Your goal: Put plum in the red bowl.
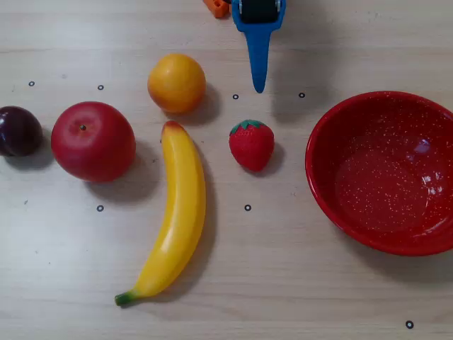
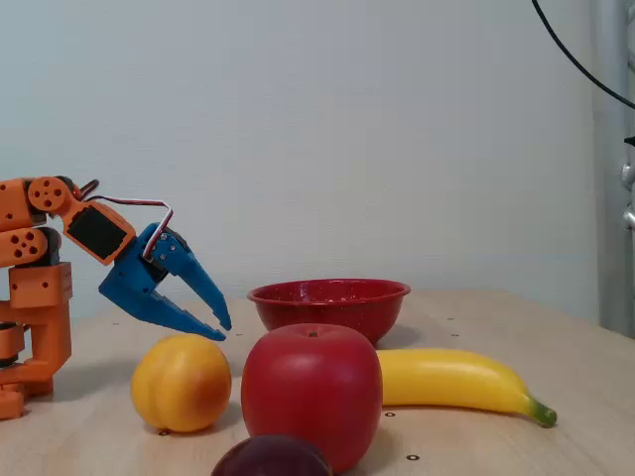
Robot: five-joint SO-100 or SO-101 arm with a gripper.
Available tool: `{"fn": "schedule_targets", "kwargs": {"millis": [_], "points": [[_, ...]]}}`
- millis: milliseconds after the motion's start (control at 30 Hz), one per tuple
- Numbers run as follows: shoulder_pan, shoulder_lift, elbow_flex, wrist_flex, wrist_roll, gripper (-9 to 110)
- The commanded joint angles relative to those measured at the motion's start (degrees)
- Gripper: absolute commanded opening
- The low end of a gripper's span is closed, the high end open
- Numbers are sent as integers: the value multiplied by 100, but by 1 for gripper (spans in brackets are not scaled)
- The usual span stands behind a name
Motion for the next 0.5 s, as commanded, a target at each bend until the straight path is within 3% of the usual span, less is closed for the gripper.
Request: {"fn": "schedule_targets", "kwargs": {"millis": [0, 467], "points": [[-88, 79, 70, -53, -149, 0], [-176, 79, 70, -44, -255, 0]]}}
